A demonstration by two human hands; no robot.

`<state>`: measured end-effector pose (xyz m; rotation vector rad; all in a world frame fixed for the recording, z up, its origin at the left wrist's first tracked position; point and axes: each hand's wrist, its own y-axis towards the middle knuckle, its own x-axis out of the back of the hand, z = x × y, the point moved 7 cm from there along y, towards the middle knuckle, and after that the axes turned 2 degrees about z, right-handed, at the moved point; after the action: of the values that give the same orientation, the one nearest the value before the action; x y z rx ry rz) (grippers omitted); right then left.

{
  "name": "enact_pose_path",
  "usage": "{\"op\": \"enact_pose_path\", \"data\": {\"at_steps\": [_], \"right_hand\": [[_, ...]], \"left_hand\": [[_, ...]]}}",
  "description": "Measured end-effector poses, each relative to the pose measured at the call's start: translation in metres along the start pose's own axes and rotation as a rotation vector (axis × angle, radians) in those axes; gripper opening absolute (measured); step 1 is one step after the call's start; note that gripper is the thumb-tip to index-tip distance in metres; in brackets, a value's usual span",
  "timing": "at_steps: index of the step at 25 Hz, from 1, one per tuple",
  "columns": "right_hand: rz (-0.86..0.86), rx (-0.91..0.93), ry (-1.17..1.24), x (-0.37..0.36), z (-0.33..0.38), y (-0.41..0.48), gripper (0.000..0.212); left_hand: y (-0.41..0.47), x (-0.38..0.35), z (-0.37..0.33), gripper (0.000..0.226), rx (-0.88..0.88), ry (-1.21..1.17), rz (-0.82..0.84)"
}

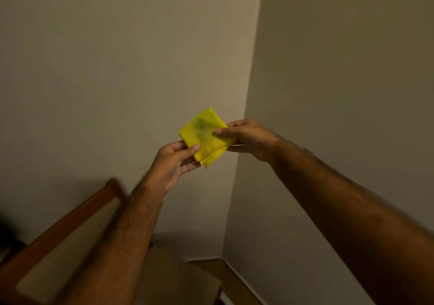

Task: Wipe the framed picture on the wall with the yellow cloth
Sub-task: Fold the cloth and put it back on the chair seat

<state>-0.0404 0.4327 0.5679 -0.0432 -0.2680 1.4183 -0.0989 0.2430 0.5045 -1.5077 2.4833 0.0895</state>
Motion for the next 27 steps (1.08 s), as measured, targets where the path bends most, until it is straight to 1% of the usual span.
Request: {"op": "enact_pose_path", "data": {"at_steps": [2, 3, 4, 8, 11, 13, 14, 16, 17, 21, 24, 26, 27], "right_hand": [[0.043, -0.086, -0.026, -0.037, -0.047, 0.027, 0.046], [0.065, -0.121, -0.024, -0.058, -0.074, 0.040, 0.047], [0.083, -0.149, -0.024, -0.075, -0.098, 0.051, 0.044], [0.200, -0.315, 0.014, -0.162, -0.219, 0.088, 0.021], [0.237, -0.455, 0.039, -0.221, -0.315, 0.104, 0.014], [0.247, -0.514, 0.015, -0.247, -0.367, 0.106, 0.020], [0.272, -0.536, -0.023, -0.262, -0.396, 0.108, 0.028], [0.355, -0.557, -0.085, -0.290, -0.454, 0.109, 0.039], [0.389, -0.561, -0.111, -0.302, -0.482, 0.108, 0.043], [0.413, -0.649, -0.106, -0.331, -0.577, 0.097, 0.050], [0.459, -0.666, -0.148, -0.354, -0.632, 0.091, 0.051], [0.420, -0.671, -0.184, -0.362, -0.658, 0.088, 0.052], [0.390, -0.663, -0.207, -0.364, -0.668, 0.089, 0.052]], "left_hand": [[-0.008, 0.043, 0.048, 0.014, 0.074, 0.025, -0.053], [-0.014, 0.066, 0.073, 0.014, 0.113, 0.037, -0.088], [-0.020, 0.083, 0.095, 0.015, 0.147, 0.045, -0.120], [-0.052, 0.163, 0.194, 0.016, 0.290, 0.046, -0.268], [-0.074, 0.213, 0.275, 0.028, 0.439, 0.038, -0.353], [-0.088, 0.234, 0.321, 0.029, 0.523, 0.026, -0.409], [-0.095, 0.245, 0.349, 0.024, 0.565, 0.003, -0.433], [-0.109, 0.266, 0.407, 0.006, 0.660, -0.039, -0.484], [-0.117, 0.276, 0.435, 0.003, 0.710, -0.037, -0.508], [-0.152, 0.304, 0.532, 0.007, 0.867, -0.053, -0.587], [-0.172, 0.319, 0.588, 0.009, 0.943, -0.097, -0.641], [-0.178, 0.328, 0.614, 0.011, 0.959, -0.100, -0.663], [-0.178, 0.333, 0.624, 0.010, 0.962, -0.056, -0.664]]}}
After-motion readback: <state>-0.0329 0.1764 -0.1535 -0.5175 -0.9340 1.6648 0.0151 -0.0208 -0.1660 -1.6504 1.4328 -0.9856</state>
